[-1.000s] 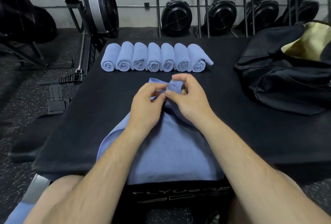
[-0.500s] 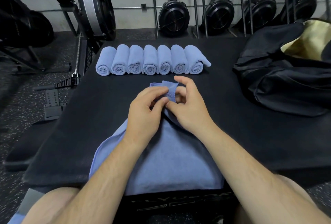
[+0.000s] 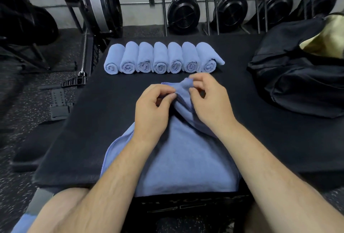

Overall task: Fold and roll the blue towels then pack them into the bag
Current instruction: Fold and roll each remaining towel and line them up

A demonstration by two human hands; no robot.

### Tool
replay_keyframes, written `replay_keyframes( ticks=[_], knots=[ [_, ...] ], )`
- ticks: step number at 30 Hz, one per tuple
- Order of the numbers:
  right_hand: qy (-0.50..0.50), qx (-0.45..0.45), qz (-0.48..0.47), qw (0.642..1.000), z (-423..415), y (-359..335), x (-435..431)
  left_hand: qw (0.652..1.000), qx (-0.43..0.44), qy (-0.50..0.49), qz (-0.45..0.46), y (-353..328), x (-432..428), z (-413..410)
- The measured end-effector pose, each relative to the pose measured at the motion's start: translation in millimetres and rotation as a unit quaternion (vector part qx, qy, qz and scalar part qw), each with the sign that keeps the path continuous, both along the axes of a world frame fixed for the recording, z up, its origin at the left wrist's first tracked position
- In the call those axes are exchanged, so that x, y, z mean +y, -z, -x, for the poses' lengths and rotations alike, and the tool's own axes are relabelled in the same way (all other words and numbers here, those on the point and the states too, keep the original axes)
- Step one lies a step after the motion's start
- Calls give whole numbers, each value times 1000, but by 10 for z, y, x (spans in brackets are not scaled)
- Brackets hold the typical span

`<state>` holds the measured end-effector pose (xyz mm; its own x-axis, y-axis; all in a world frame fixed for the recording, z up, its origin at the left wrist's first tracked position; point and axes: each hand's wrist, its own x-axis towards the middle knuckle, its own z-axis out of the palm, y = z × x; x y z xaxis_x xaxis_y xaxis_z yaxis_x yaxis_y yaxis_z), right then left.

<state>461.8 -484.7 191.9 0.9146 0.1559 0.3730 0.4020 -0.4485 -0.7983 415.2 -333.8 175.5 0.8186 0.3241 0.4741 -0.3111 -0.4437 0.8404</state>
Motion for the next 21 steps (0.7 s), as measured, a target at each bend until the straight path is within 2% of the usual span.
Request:
replay_keyframes(
  ticks=[6, 17, 21],
  knots=[
    [-89, 20, 8, 996, 72, 27, 19, 1000, 14, 3, 15, 6, -24, 10],
    [-109, 54, 4, 993, 85, 22, 1, 999, 30, -5, 41, 20, -31, 27],
    [-112, 57, 4, 992, 89, 26, 30, 999, 33, 15, 17, 5, -10, 42]
  ],
)
